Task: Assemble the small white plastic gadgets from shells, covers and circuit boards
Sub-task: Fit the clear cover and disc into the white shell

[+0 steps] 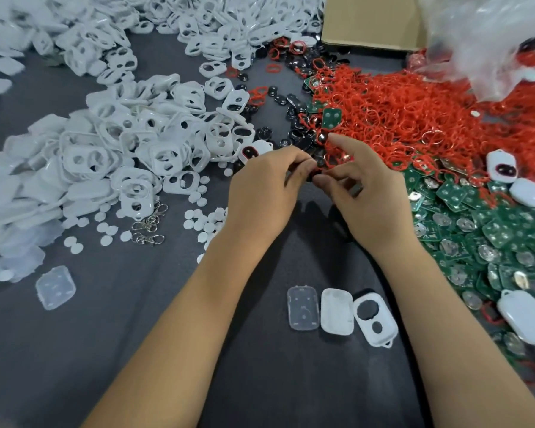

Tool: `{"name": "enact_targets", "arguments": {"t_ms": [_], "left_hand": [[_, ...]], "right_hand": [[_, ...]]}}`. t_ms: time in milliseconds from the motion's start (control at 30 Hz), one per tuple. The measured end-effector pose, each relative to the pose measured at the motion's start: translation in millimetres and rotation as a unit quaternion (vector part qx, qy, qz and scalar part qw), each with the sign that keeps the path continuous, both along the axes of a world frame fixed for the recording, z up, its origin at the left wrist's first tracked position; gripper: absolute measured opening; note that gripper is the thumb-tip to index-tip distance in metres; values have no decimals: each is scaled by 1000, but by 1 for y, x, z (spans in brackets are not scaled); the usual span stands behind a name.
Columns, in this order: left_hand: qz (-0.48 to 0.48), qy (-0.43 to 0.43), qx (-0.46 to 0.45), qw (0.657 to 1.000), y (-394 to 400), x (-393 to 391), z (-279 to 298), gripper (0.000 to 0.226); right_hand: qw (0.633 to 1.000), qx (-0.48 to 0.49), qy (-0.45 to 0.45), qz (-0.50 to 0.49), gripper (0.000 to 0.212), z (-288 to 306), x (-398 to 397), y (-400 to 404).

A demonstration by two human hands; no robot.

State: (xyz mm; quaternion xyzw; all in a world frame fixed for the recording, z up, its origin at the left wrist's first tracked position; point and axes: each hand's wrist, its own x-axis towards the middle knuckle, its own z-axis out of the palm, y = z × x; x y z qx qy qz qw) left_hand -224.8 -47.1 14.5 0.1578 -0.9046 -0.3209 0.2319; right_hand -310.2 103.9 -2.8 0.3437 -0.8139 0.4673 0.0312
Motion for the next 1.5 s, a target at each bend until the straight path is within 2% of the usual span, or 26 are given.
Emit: {"name": "enact_targets", "arguments": {"t_ms": [67, 267, 367, 533, 600, 667, 733, 800, 867, 967, 1067, 1200, 1300, 1400, 1500], "left_hand": [[-10, 5, 11, 1000, 0, 4, 2, 19], [-33, 37, 45, 998, 13, 28, 5, 15], [25, 49, -8, 998, 16, 58, 2, 19], [152, 9, -78, 985, 2, 131, -11, 23], [190, -16, -61, 980, -2, 158, -17, 28], [205, -1, -8, 979, -3, 173, -18, 28], [206, 6, 1, 978, -1, 175, -15, 25], [202, -36, -25, 978, 1, 172, -14, 25], [202, -78, -48, 975, 1, 171, -16, 22], [201, -82, -58, 974, 0, 172, -18, 22], [203, -82, -60, 974, 0, 169, -17, 28], [211, -85, -56, 972, -1, 171, -20, 16], [207, -89, -72, 972, -2, 172, -21, 11], [166, -70, -54, 982, 1, 171, -21, 6], [97, -47, -7, 994, 10, 169, -20, 10]], "right_hand": [[1000, 0, -16, 11, 45, 2, 1, 0], [999, -21, -11, 30, 16, 13, 10, 9], [999, -17, 4, 30, 9, 18, 19, 13], [997, -12, 10, 69, 18, 18, 49, 14], [996, -6, 6, 89, 19, 14, 66, 13], [995, 3, 18, 102, 18, 10, 81, 14], [992, 24, 54, 108, 12, 9, 91, 16], [991, 39, 81, 103, 8, 9, 96, 18], [991, 42, 93, 91, 7, 9, 97, 22], [992, 45, 96, 68, 7, 10, 94, 31], [995, 39, 79, 46, 7, 10, 86, 37], [998, 32, 36, 34, 7, 13, 78, 46], [997, 30, 38, 54, 8, 16, 76, 54], [997, 39, 19, 69, 9, 18, 74, 62], [996, 62, -5, 67, 12, 17, 74, 70]]}}
